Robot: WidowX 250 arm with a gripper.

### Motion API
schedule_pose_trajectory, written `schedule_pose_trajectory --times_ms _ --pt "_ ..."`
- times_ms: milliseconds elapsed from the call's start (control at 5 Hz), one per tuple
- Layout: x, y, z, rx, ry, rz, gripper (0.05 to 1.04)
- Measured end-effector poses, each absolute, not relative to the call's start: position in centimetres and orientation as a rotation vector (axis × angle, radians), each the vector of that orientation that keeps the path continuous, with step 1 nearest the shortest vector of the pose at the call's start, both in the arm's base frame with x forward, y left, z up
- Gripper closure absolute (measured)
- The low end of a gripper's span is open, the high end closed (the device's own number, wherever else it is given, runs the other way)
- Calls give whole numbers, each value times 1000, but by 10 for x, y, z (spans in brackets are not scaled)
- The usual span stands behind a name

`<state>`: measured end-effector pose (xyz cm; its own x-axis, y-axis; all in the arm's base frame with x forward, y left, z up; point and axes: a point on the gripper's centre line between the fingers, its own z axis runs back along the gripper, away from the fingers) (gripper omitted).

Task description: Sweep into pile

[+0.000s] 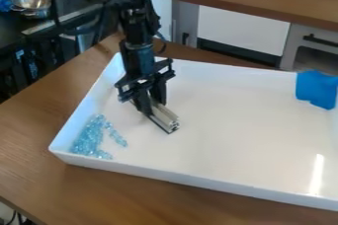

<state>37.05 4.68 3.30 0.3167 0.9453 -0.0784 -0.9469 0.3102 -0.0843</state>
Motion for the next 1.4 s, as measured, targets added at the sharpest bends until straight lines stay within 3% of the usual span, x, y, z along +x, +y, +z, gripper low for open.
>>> schedule_pose_trajectory --times_ms 200,600,1000,1400 --pt "367 44 32 -122 39 1234 712" --pt "349 24 49 -190 159 1148 712" --pt "356 2 84 -210 117 1050 712" --pt "351 -44 84 -140 81 882 712"
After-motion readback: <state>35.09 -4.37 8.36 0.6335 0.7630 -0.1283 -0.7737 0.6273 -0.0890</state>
